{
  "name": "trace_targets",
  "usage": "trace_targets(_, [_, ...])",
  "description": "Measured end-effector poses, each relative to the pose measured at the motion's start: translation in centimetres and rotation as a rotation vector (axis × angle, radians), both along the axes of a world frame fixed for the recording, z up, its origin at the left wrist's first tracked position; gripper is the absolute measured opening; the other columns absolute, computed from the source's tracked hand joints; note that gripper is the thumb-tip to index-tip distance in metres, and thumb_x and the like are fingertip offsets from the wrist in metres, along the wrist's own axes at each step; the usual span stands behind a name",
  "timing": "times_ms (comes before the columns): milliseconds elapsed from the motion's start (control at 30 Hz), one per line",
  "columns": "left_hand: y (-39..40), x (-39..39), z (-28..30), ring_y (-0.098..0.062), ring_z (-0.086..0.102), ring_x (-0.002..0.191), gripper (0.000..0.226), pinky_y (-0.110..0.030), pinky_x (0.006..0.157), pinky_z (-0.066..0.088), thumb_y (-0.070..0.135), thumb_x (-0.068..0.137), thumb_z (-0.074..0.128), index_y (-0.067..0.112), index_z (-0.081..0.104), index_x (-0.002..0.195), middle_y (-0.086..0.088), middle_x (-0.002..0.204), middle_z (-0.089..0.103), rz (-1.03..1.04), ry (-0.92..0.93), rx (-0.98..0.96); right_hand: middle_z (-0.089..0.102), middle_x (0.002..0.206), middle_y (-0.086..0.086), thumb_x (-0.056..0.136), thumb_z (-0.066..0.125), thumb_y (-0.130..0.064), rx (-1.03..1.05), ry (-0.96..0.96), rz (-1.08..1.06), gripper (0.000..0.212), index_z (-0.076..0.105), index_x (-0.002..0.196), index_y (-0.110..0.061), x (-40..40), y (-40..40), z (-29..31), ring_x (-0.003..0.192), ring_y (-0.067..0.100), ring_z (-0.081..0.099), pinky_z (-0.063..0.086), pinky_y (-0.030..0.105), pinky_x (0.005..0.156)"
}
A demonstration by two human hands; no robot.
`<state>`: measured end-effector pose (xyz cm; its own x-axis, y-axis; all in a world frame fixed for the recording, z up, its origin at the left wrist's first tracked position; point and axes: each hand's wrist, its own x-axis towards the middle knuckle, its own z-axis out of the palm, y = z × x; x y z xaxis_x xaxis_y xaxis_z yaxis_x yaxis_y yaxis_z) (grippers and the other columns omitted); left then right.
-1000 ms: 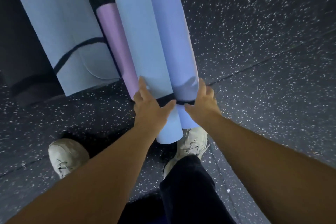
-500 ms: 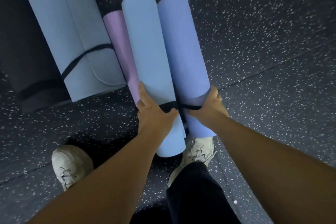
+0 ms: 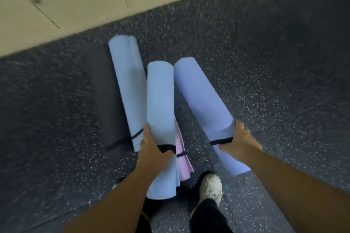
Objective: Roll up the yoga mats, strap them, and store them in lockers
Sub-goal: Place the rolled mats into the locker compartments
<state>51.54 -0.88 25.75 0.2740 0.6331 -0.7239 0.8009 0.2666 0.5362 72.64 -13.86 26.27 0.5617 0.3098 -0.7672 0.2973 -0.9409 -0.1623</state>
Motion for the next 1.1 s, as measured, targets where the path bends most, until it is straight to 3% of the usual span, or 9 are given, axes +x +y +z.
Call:
trace_targets(233, [3.6,-7.2,19.5,-0.029,0.035,0.133,0.112,-0.046,0.102,0.041,0.024,0.075,0.075,0.037,-0.007,0.15,-0.005,0.152,0.021,0.171,-0.077,0.188,0.033,0.145,0.006,0.064,0.072,-0.064,0.127,-0.122,0.198,0.112,0.006,0.148,-0.031,-2.6,7.4,19.4,0.127,0.036,0.042,0.037,0.052,0.101])
trace_targets(367, [2.5,-12.5,27.5,-0.031,0.043,0.121,0.116,-0.053,0.097,0.045,0.026,0.065,0.077,0.046,-0.003,0.147,-0.001,0.138,0.033,0.404,-0.145,0.243,0.039,0.14,0.009,0.06,0.077,-0.059,0.384,-0.03,0.294,0.11,0.017,0.146,-0.026,-7.1,10.1,26.6,0.124,0.037,0.045,0.041,0.052,0.1])
trace_targets(467, [1.2,-15.9,32.1,-0.024,0.044,0.118,0.114,-0.05,0.095,0.046,0.019,0.065,0.083,0.038,0.007,0.147,0.003,0.134,0.036,0.571,-0.292,0.355,0.042,0.139,0.005,0.051,0.076,-0.056,0.543,0.077,0.409,0.115,0.02,0.147,-0.026,-10.8,12.1,30.6,0.121,0.032,0.048,0.045,0.049,0.096])
trace_targets(567, [0.9,-19.1,35.9,-0.019,0.041,0.12,0.106,-0.044,0.096,0.043,0.013,0.07,0.082,0.038,0.01,0.144,0.007,0.137,0.033,0.672,-0.404,0.476,0.047,0.137,0.001,0.048,0.074,-0.057,0.713,0.144,0.51,0.111,0.028,0.145,-0.028,-13.7,15.3,33.0,0.12,0.027,0.052,0.047,0.048,0.093])
trace_targets(733, [3.4,-24.4,40.1,-0.015,0.046,0.12,0.109,-0.045,0.096,0.047,0.016,0.07,0.081,0.039,0.009,0.148,0.013,0.139,0.034,0.793,-0.512,0.587,0.052,0.123,-0.007,0.064,0.082,-0.027,0.9,0.214,0.573,0.087,0.038,0.138,-0.024,-20.2,19.6,39.8,0.11,0.014,0.052,0.044,0.035,0.088])
trace_targets(800, [4.9,-26.2,41.4,-0.011,0.051,0.115,0.11,-0.044,0.092,0.05,0.017,0.067,0.08,0.04,0.009,0.148,0.011,0.137,0.039,0.818,-0.591,0.583,0.053,0.124,-0.009,0.059,0.08,-0.036,0.951,0.217,0.58,0.088,0.04,0.136,-0.027,-23.0,21.5,41.0,0.112,0.013,0.053,0.045,0.037,0.091])
trace_targets(900, [7.9,-29.4,43.2,-0.006,0.056,0.108,0.108,-0.037,0.084,0.053,0.018,0.061,0.075,0.038,0.014,0.147,0.014,0.129,0.046,0.812,-0.717,0.569,0.053,0.128,-0.006,0.057,0.081,-0.035,1.015,0.262,0.551,0.087,0.041,0.134,-0.027,-27.7,24.4,42.1,0.117,0.015,0.053,0.045,0.04,0.097])
trace_targets(1000, [11.7,-33.7,45.2,-0.011,0.061,0.108,0.102,-0.042,0.085,0.056,0.02,0.058,0.078,0.037,0.026,0.143,0.008,0.127,0.055,0.756,-0.795,0.599,0.051,0.127,-0.008,0.063,0.085,-0.026,1.057,0.289,0.507,0.082,0.039,0.13,-0.029,-32.9,27.7,43.4,0.115,0.012,0.051,0.044,0.036,0.097])
trace_targets(1100, [16.3,-39.8,47.6,-0.009,0.063,0.105,0.089,-0.038,0.082,0.056,0.018,0.056,0.077,0.048,0.037,0.129,0.012,0.12,0.059,0.714,-0.802,0.629,0.053,0.125,-0.007,0.064,0.085,-0.023,1.126,0.276,0.457,0.078,0.04,0.128,-0.029,-38.2,31.6,44.7,0.111,0.01,0.053,0.045,0.032,0.092])
